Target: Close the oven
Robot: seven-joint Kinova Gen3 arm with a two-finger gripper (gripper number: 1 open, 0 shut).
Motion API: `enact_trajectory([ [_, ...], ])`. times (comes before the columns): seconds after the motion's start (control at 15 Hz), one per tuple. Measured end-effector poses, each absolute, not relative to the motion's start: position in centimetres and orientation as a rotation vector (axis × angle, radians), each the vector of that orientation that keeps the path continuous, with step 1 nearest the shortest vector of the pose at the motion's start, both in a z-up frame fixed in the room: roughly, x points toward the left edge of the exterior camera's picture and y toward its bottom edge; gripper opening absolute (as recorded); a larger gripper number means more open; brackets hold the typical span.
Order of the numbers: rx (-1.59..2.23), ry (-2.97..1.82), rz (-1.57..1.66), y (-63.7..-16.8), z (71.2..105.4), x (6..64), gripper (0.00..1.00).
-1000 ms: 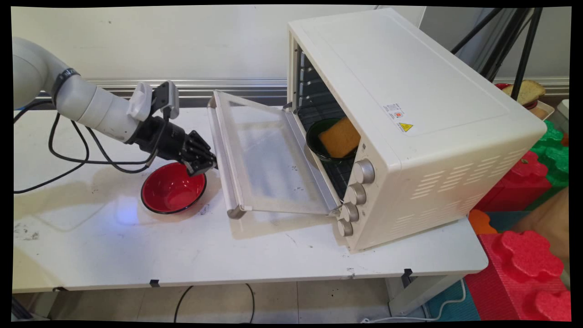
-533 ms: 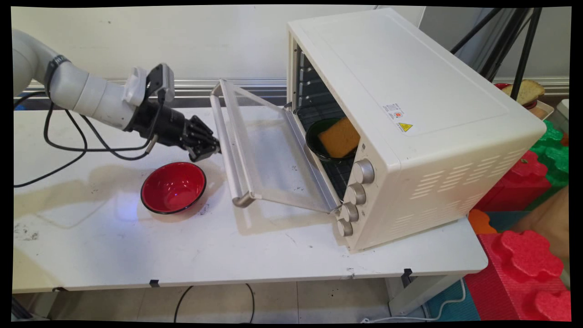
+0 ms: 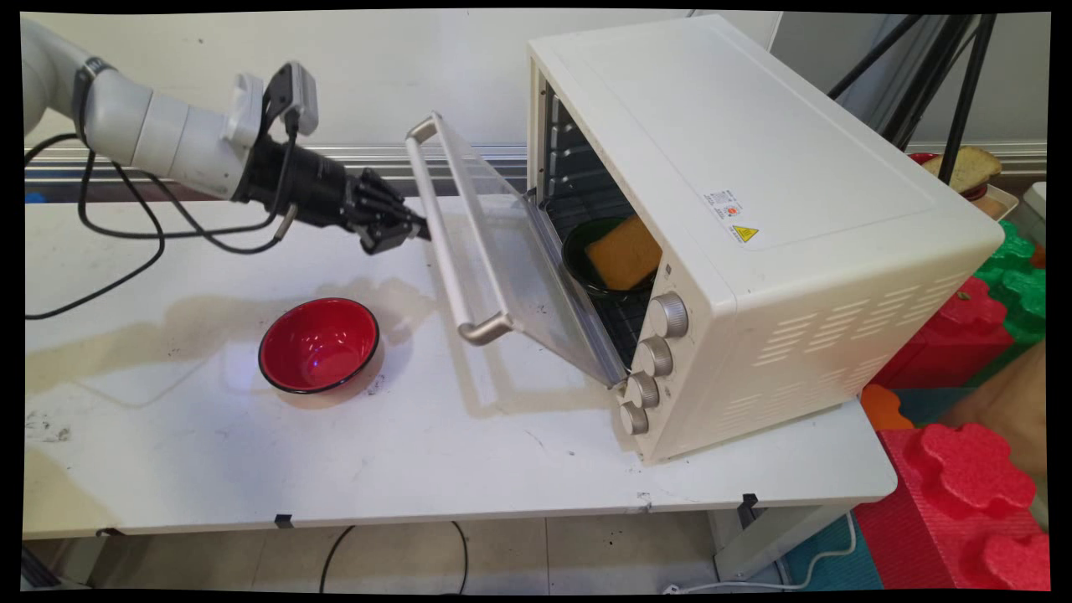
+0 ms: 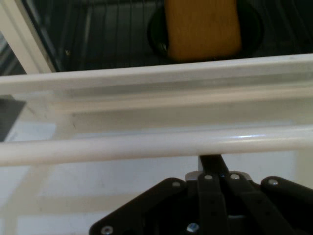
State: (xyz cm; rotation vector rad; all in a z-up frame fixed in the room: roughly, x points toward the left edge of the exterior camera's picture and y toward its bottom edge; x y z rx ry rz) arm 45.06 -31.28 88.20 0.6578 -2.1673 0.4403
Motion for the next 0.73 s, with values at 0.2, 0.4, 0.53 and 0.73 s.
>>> enact_trajectory([
  [0.2, 0.646, -2.129, 0.464, -32.1, 89.6, 44.6, 0.00],
  [0.4, 0.636, -2.104, 0.480, -32.7, 90.5, 44.3, 0.00],
  [0.53, 0.628, -2.087, 0.489, -33.1, 91.1, 44.1, 0.00],
  [0.73, 0.624, -2.073, 0.496, -33.4, 91.7, 44.0, 0.00],
])
